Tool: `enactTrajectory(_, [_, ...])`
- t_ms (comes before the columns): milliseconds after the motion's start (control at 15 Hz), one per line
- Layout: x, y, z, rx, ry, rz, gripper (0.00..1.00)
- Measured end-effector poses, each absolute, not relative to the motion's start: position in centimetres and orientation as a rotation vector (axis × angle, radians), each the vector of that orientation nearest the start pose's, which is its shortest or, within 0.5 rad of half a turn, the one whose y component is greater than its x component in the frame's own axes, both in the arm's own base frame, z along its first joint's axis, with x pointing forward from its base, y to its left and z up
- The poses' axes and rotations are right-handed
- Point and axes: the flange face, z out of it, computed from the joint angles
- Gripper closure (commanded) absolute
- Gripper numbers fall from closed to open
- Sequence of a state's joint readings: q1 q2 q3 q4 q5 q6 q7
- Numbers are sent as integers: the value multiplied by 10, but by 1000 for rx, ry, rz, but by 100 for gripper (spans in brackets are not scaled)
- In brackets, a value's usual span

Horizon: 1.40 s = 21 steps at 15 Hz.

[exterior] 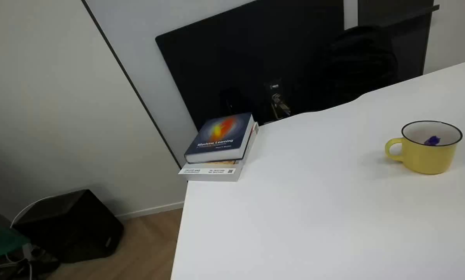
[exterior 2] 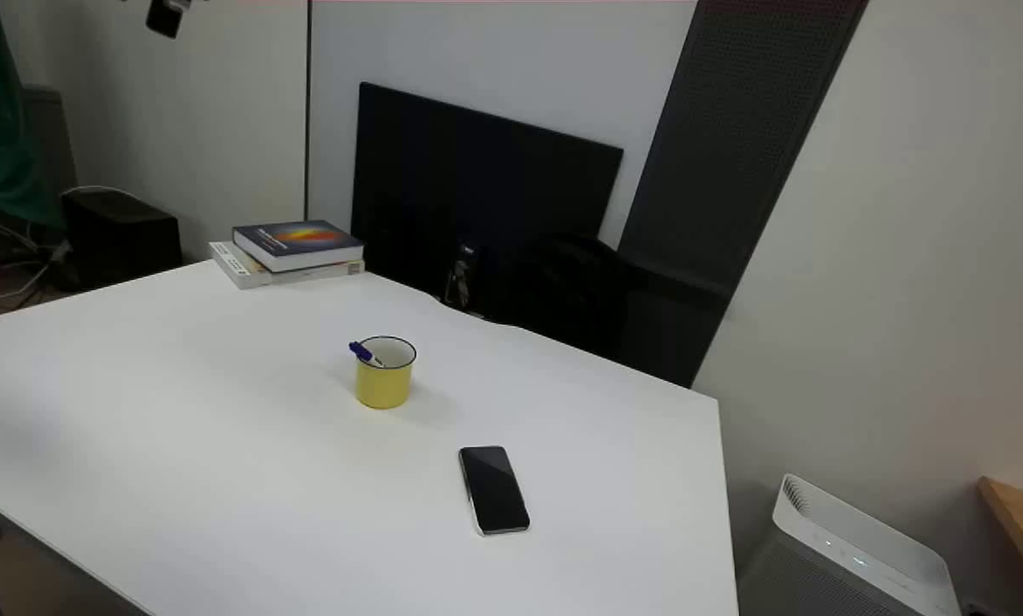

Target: Take the marker out of the cup and put it on the table

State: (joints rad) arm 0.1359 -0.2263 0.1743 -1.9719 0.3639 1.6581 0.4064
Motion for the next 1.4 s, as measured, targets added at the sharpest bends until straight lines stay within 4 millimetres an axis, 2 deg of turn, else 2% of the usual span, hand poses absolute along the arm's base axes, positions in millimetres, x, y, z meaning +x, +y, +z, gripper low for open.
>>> enactTrajectory(400, [447, 187, 563, -2849, 214, 280, 0])
enactTrajectory(533, [446, 185, 556, -2853, 217, 297, 0])
enactTrajectory(667, [446, 174, 538, -2867, 236, 327, 0])
enactTrajectory(1000, [442, 120, 482, -2984, 279, 352, 0])
enactTrajectory(1200, [437, 97, 450, -3093, 183, 348, 0])
enactTrajectory(1400, [432, 86, 422, -3208, 32, 278, 0])
